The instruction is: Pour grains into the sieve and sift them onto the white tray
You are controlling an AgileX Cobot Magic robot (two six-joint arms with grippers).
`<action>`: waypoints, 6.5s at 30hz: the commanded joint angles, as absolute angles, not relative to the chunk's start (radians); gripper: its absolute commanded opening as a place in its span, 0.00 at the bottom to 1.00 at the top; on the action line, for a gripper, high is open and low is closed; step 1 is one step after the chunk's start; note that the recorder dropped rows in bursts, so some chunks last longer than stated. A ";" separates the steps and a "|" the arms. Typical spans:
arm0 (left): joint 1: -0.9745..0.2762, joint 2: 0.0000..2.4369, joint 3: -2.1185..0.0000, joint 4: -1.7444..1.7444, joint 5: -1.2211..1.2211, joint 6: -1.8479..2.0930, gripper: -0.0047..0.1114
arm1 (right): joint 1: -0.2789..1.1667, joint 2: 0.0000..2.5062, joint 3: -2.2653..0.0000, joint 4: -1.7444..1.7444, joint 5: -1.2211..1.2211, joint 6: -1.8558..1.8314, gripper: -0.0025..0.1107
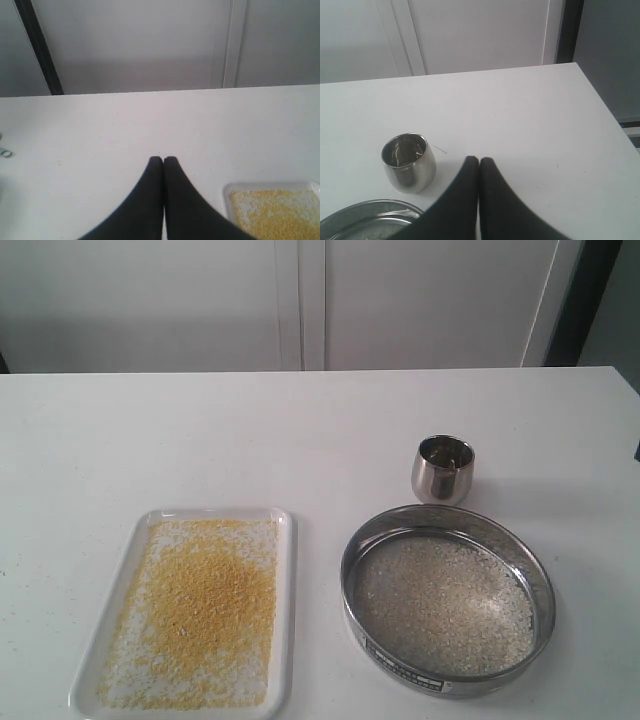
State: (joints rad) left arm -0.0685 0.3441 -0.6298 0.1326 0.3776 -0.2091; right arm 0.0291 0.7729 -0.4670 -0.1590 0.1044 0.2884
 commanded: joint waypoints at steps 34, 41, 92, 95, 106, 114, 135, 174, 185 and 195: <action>0.046 0.121 -0.276 -0.104 0.277 -0.062 0.04 | 0.023 0.770 -0.464 -0.162 0.107 0.292 0.02; 0.046 0.026 -0.162 -0.104 0.255 -0.045 0.04 | 0.023 0.770 -0.464 -0.162 0.107 0.292 0.02; 0.046 0.000 0.000 -0.039 0.224 0.000 0.04 | 0.023 0.770 -0.464 -0.162 0.108 0.316 0.02; 0.046 0.000 0.000 -0.039 0.224 0.000 0.04 | 0.023 0.770 -0.464 -0.162 0.108 0.316 0.02; 0.046 0.000 0.000 -0.039 0.224 0.000 0.04 | 0.023 0.770 -0.464 -0.162 0.108 0.316 0.02; 0.046 0.000 0.000 -0.039 0.224 0.000 0.04 | 0.023 0.770 -0.464 -0.162 0.108 0.316 0.02; 0.046 0.000 0.000 -0.039 0.224 0.000 0.04 | 0.023 0.742 -0.464 -0.153 0.109 0.189 0.02; 0.046 0.000 0.000 -0.039 0.224 0.000 0.04 | 0.023 0.083 -0.176 0.055 0.225 -0.014 0.02; 0.046 0.000 0.000 -0.039 0.224 0.000 0.04 | 0.023 0.067 -0.066 0.000 0.221 -0.014 0.02; 0.046 0.000 0.000 -0.039 0.224 0.000 0.04 | 0.023 0.067 0.000 0.000 0.221 -0.014 0.02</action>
State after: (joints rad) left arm 0.0447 0.0039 -0.0048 -0.0358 0.2283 0.0000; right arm 0.0291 0.0704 -0.0042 0.0097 0.2308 -0.0197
